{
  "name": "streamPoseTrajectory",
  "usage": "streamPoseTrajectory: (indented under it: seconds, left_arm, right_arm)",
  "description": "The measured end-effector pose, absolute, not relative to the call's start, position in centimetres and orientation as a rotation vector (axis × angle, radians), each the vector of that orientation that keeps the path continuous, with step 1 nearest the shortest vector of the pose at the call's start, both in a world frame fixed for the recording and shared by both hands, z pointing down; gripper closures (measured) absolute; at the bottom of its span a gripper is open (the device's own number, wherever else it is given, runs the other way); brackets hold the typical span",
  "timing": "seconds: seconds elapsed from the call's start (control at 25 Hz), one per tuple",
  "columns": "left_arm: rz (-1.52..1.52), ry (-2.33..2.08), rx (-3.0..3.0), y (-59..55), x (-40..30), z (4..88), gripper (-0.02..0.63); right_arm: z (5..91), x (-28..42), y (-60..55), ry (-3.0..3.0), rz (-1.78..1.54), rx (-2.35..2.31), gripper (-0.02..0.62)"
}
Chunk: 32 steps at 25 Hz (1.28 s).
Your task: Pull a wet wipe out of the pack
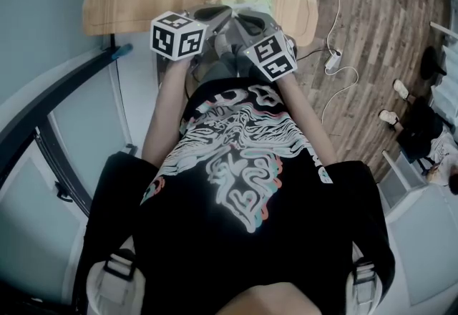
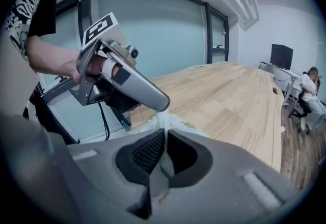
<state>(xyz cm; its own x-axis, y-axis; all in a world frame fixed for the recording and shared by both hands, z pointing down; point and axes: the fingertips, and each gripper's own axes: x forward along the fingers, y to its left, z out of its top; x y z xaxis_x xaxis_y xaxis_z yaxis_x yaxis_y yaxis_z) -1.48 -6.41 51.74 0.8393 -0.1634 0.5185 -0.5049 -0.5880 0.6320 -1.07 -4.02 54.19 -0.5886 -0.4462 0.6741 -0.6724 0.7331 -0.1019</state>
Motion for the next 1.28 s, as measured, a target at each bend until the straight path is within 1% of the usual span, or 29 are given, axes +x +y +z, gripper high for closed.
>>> streamPoseTrajectory:
  seconds: [1.28]
  left_arm:
    - [0.479, -0.519, 2.189, -6.9, -3.6, 50.3, 0.614]
  right_arm:
    - [54.5, -1.2, -3.7, -2.275, 0.445, 0.858, 0.58]
